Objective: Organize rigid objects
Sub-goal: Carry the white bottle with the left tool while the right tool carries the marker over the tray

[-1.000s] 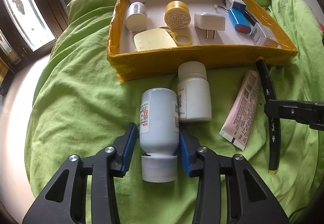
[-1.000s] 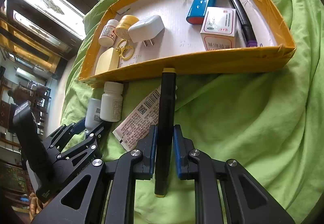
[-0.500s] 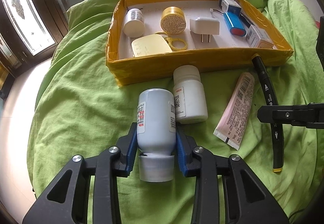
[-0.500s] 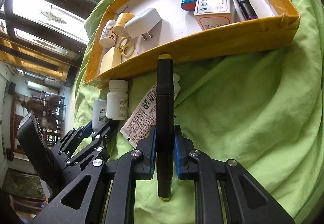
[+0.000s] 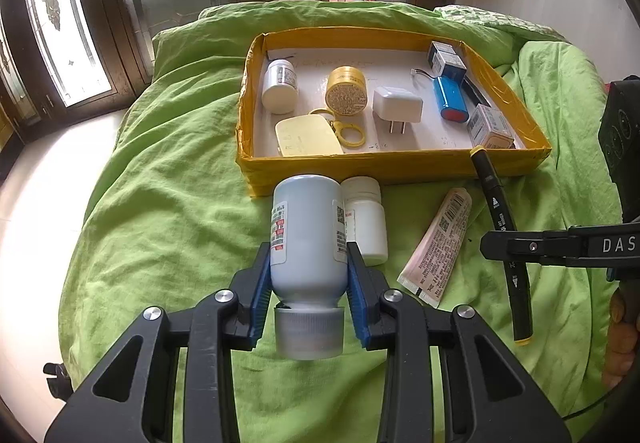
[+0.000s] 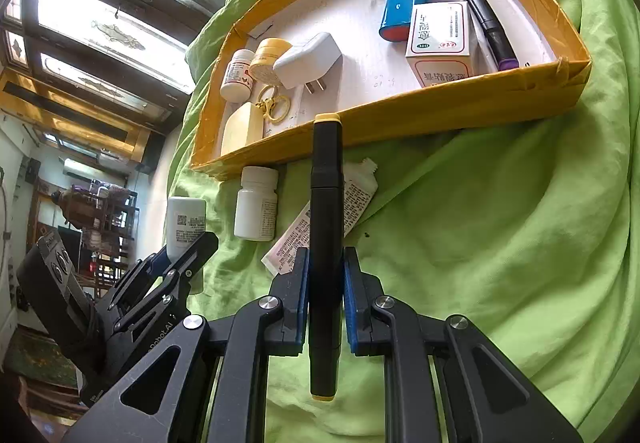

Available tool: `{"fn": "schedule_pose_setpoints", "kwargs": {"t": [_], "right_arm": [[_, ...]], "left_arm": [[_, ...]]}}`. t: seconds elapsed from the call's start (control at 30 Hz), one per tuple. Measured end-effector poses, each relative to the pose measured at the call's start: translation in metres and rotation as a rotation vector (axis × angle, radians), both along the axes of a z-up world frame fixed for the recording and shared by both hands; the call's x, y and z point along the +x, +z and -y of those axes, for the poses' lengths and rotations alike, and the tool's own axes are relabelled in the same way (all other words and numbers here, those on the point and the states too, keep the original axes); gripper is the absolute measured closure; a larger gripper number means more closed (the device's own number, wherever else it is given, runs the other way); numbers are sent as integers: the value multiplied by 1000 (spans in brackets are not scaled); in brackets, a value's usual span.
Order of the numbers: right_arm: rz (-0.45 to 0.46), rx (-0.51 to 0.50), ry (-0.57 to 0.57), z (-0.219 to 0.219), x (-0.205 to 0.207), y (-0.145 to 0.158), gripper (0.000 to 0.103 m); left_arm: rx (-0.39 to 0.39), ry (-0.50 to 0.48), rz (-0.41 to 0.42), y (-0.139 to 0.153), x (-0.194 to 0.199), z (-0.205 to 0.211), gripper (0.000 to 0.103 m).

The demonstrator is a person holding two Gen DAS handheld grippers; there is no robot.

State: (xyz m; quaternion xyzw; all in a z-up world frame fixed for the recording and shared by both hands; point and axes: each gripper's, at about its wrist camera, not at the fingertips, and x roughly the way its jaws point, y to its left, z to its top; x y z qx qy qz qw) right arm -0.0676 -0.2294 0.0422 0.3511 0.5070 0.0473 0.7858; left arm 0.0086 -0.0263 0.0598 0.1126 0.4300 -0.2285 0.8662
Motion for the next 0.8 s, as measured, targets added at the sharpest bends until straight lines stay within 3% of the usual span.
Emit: {"fn": "schedule_pose_setpoints", "kwargs": {"t": [0.8], "right_arm": [[55,-52,1,-8,-8,18,89]], "left_arm": [[-58,70,-35,-4,16,-21,71]]}}
